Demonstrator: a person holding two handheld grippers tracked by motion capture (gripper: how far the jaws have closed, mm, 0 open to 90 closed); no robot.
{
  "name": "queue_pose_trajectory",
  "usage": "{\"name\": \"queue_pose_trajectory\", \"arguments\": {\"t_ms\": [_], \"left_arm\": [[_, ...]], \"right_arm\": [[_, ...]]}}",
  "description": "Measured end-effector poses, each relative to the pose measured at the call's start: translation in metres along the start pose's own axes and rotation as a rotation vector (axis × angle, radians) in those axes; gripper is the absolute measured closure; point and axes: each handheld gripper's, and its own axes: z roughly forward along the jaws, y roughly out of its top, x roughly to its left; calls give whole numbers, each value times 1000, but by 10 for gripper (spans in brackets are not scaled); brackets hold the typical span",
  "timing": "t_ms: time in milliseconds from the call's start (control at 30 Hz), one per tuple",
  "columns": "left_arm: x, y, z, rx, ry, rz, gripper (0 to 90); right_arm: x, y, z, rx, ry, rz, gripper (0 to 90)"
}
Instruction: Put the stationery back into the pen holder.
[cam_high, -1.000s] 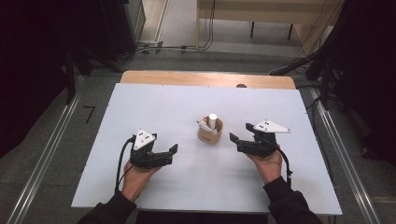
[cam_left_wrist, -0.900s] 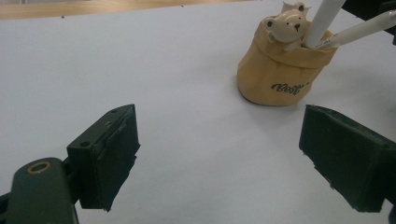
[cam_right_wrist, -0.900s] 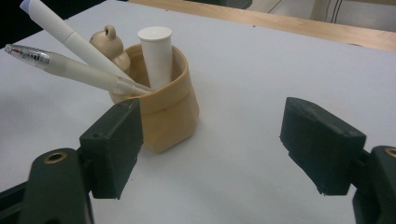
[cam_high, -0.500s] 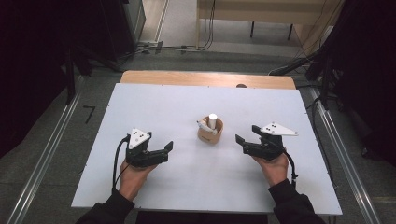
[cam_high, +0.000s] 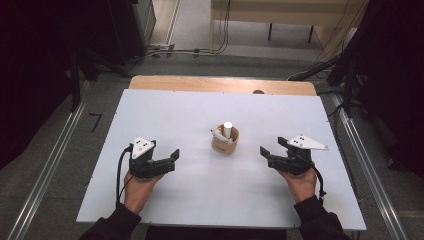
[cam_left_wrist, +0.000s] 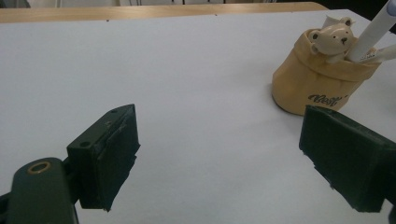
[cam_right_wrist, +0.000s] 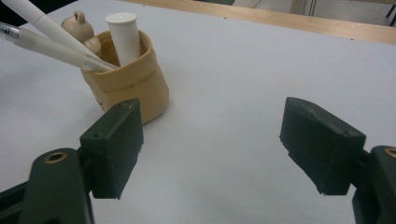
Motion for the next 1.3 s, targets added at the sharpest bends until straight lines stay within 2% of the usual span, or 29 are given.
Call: {"name": "queue_pose_trajectory", "arguments": {"t_ms": [467, 700, 1300], "left_arm": [[10, -2, -11, -17, 35, -13, 119], [10, -4, -15, -17, 46, -11, 119], [10, -11, -28, -19, 47, -16, 119]], "right_arm": [[-10, -12, -19, -2, -35, 14, 200], [-15, -18, -28, 8, -49, 20, 201], [-32, -32, -53, 9, -105, 59, 200]]}}
